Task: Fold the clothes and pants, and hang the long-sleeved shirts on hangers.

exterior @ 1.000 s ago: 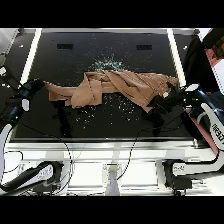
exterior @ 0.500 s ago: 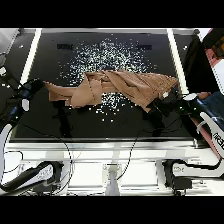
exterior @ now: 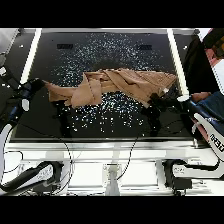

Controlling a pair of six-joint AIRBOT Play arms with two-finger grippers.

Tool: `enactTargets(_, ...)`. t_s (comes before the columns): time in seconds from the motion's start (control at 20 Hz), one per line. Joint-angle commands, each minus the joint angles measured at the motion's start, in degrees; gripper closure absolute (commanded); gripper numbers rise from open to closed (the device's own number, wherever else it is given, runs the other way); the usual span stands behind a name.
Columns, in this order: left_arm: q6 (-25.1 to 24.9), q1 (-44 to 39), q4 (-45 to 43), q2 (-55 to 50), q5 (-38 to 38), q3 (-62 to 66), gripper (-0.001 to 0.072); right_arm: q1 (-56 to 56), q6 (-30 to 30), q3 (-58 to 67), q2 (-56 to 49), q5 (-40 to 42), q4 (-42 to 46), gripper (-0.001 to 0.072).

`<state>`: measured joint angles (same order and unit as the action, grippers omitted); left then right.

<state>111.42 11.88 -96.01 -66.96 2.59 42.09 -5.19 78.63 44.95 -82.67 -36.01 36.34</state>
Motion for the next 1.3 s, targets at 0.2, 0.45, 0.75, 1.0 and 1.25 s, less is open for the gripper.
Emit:
enactTargets(0.2, -12.5, -0.8, 0.0, 7.2, 8.3, 0.1, 0.0000, 0.5, -4.9, 10.0, 5.2, -2.3, 5.6, 0.0675)
enactTargets(0.45, -30.2, -6.9, 9.7, 10.2, 38.6, -0.2, 0.0009, 0.5, -4.9, 11.4, 5.3, -4.0, 7.2, 0.0675)
enactTargets(0.75, -45.4, -14.8, 28.6, 1.3, 36.9, -1.9, 0.0147, 0.5, -4.9, 11.4, 5.3, -3.9, 8.1, 0.0675)
enactTargets(1.0, -45.5, -16.9, 30.2, -6.2, 27.8, -1.8, 0.0147, 0.5, -4.9, 11.4, 5.3, -3.8, 9.2, 0.0675)
enactTargets(1.25, -45.4, -21.7, 35.1, -9.6, 17.4, -1.8, 0.0213, 0.5, -4.9, 11.4, 5.3, -3.8, 9.4, 0.0675)
